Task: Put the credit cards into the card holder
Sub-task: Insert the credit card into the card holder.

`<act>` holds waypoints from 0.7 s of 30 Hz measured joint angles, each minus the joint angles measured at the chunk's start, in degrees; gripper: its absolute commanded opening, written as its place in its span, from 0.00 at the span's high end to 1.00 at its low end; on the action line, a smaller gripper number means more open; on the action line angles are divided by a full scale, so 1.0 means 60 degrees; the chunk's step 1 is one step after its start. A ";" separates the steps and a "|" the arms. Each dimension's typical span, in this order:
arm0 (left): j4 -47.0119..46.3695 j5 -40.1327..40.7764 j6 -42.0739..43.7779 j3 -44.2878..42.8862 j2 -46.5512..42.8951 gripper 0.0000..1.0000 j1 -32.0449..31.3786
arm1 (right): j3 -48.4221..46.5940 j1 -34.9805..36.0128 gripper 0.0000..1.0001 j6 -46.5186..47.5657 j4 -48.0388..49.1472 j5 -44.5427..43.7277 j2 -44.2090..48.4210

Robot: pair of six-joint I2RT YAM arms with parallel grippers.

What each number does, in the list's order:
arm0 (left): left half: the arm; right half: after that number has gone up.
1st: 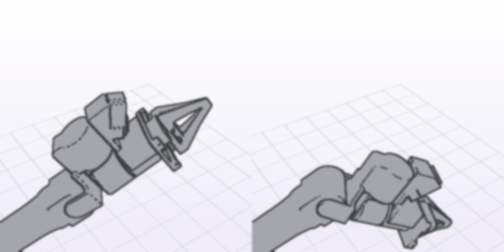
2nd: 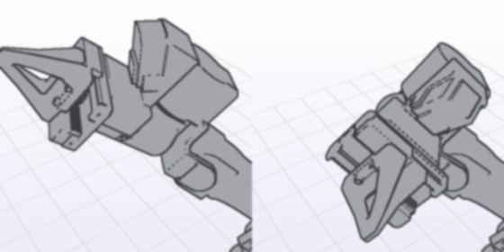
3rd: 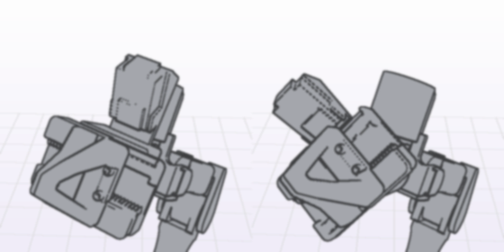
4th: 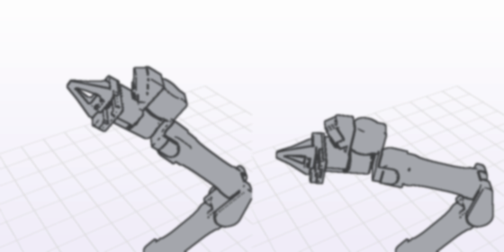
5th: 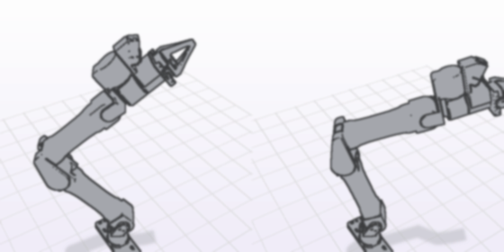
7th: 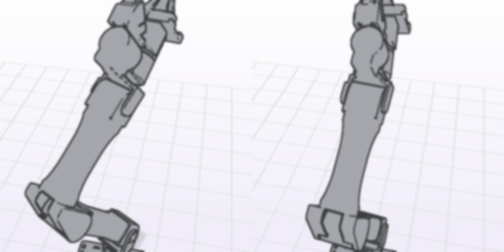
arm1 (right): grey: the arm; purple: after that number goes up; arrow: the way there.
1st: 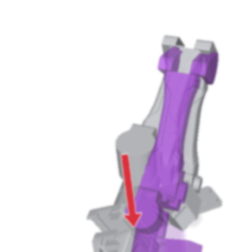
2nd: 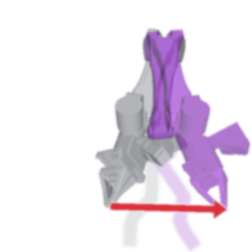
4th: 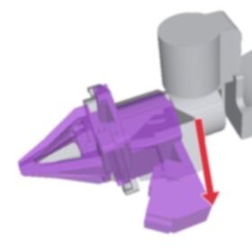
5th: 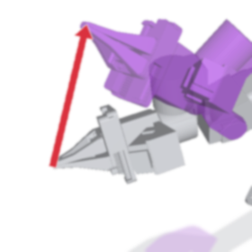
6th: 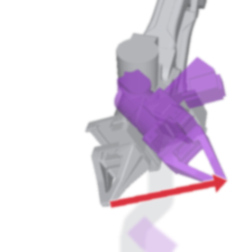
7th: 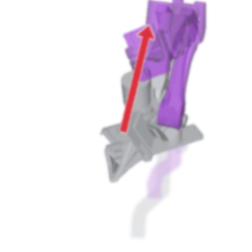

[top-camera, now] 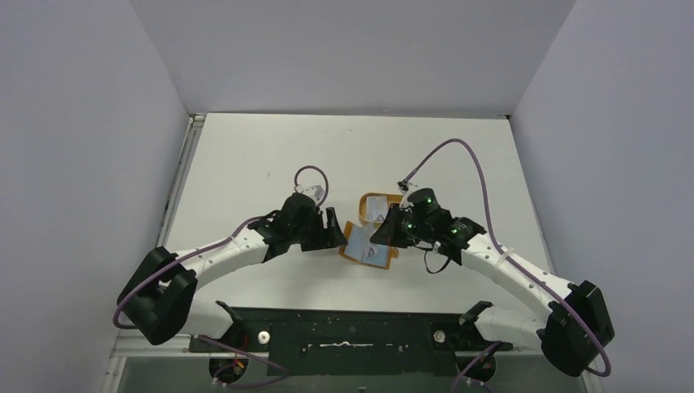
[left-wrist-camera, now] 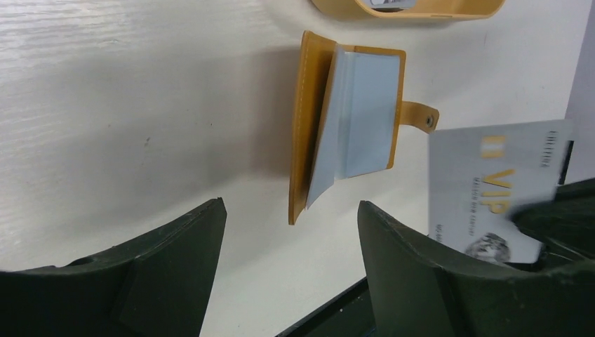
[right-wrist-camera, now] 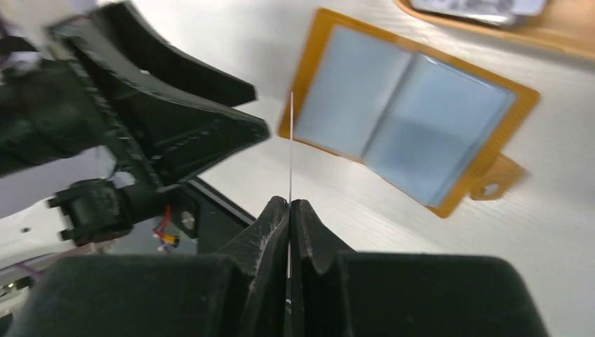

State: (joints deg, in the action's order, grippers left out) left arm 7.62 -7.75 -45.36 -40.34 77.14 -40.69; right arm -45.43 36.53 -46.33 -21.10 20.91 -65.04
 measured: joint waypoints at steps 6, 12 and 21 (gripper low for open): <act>-0.0324 -0.0273 0.0073 0.0000 0.0623 0.42 -0.0004 | 0.1257 0.0007 1.00 -0.0157 0.0408 -0.0597 -0.0044; -0.0539 -0.0430 0.0102 -0.0117 0.1290 0.47 -0.0004 | 0.1727 0.0007 1.00 -0.0528 0.1260 -0.0987 -0.0047; -0.1013 -0.0550 0.0033 -0.0583 0.2106 0.83 -0.0004 | 0.2106 0.0007 1.00 -0.0882 0.2065 -0.1279 -0.0233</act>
State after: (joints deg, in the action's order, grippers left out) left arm 1.54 -11.05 -45.17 -43.83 89.78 -40.71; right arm -32.80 36.58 -51.62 -8.71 13.23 -66.43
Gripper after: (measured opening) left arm 0.283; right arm 0.029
